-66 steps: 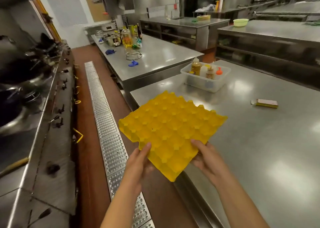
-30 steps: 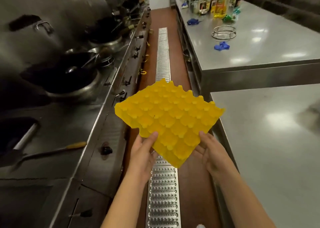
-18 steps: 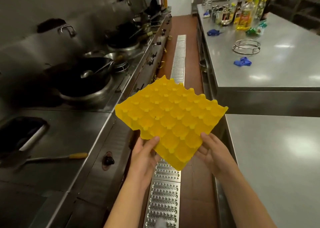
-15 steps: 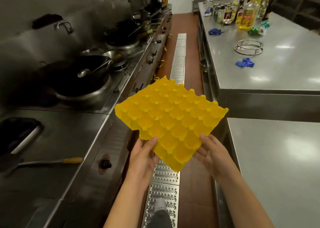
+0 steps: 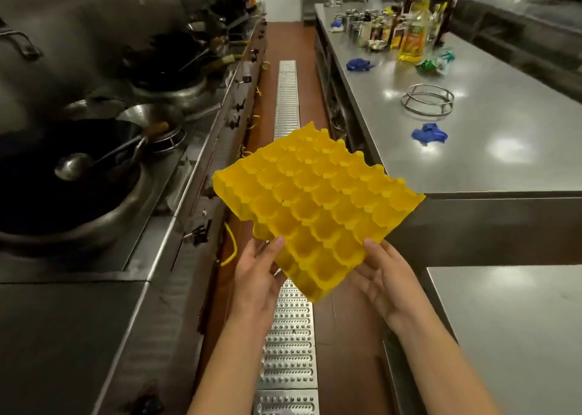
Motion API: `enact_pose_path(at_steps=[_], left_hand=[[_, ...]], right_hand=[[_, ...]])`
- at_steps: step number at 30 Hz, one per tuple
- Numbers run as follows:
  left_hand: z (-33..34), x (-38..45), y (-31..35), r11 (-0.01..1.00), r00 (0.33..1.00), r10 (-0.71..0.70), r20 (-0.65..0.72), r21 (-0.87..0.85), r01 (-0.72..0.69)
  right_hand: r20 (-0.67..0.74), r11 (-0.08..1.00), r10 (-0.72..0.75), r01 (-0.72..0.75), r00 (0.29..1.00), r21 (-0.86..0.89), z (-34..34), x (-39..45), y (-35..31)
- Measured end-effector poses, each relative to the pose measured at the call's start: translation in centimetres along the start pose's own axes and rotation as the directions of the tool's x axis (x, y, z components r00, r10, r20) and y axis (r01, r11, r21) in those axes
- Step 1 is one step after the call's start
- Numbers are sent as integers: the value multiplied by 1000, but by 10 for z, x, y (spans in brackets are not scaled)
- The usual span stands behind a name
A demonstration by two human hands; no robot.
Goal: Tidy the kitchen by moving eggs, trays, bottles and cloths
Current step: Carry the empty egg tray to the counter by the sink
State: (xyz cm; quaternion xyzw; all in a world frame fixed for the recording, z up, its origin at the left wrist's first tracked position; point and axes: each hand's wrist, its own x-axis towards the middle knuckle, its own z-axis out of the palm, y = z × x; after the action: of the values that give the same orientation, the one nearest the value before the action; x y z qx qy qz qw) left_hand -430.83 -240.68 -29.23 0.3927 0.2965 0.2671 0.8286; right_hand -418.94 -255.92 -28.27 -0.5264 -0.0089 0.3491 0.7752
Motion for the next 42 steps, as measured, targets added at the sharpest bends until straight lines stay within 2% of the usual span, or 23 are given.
enact_pose_path(at_steps=[4,11,22,29,35,42], left_hand=[[12,48,10,999,999,-33,40,25,32],[36,139,7,999,999,-51,12,13,51],[125,302,63,996,992,87,-89,32,-84],[153,375,89,988,976,153,-157,46,-148],[154,450,100,993,981,118,-155,41,-113],[155,572,142,996,994,84,-64,12,-83]], right_hand=[[-54,999,0,2,999,45,11,38,-14],[-72,997,49,-45,996,56,12,135,-30],[114,995,74,-81,991,52,51,341,-123],[202,996,74,-82,977,33,77,425,-159],[154,994,92,-99,984,40,101,492,-168],[76,999,9,-12,997,47,156,579,-193]])
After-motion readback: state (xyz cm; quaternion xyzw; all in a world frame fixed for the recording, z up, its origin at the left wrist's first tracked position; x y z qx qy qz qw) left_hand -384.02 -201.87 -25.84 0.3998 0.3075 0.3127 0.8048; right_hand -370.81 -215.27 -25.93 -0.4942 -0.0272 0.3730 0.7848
